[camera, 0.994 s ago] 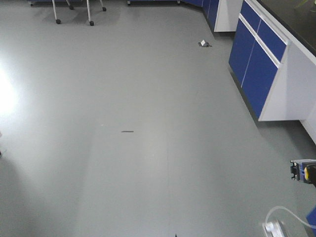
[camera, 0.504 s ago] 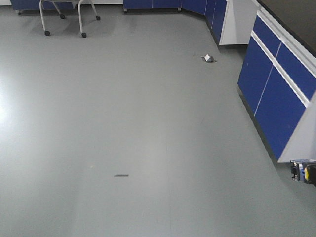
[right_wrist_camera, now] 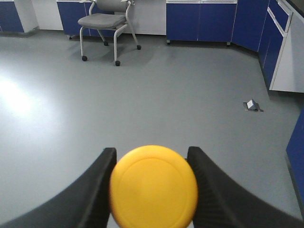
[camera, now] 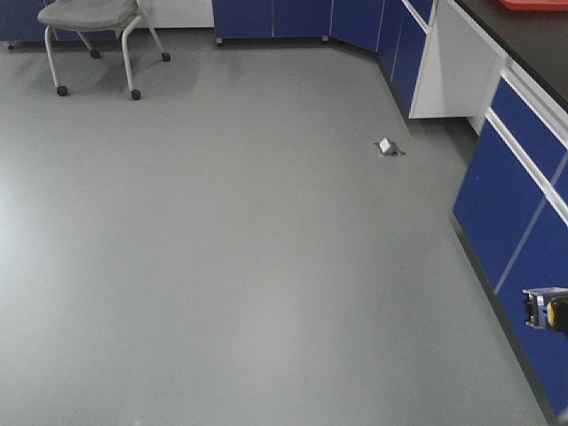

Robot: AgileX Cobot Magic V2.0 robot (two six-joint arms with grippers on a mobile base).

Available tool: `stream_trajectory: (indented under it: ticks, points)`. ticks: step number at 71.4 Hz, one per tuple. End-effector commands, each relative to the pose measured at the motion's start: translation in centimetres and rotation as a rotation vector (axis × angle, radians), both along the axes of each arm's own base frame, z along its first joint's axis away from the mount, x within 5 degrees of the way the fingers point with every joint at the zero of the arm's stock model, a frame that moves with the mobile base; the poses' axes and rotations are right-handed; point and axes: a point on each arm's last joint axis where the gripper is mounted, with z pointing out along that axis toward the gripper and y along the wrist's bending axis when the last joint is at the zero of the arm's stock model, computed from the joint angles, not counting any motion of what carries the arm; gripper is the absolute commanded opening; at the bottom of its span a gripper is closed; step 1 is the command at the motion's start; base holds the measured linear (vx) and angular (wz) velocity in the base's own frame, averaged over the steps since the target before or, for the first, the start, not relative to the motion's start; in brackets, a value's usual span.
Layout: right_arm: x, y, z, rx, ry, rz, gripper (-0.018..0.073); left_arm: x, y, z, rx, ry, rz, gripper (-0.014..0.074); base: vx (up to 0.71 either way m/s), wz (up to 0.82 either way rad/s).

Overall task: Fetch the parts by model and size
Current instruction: 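Drive the base to the bench with the red tray, holding both switches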

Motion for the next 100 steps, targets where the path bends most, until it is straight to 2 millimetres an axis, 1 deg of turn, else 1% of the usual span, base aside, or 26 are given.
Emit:
stream_trajectory:
  ticks: [1,53,100]
  points:
    - [0.15,0.12,1.64,0.017,-0.099,0.011,-0.001,0.31,-0.13,1.33,-0.023,-0.087,-0.007,-0.0006,0.78,0.06]
    - [0.16,0.11,1.64,0.018,-0.099,0.01,-0.001,0.32,-0.13,1.32,-0.023,-0.086,-0.007,-0.0006,0.76,0.02]
    - [0.15,0.11,1.63,0.016,-0.099,0.01,-0.001,0.31,-0.13,1.33,-0.024,-0.087,-0.007,-0.0006,0.68,0.08]
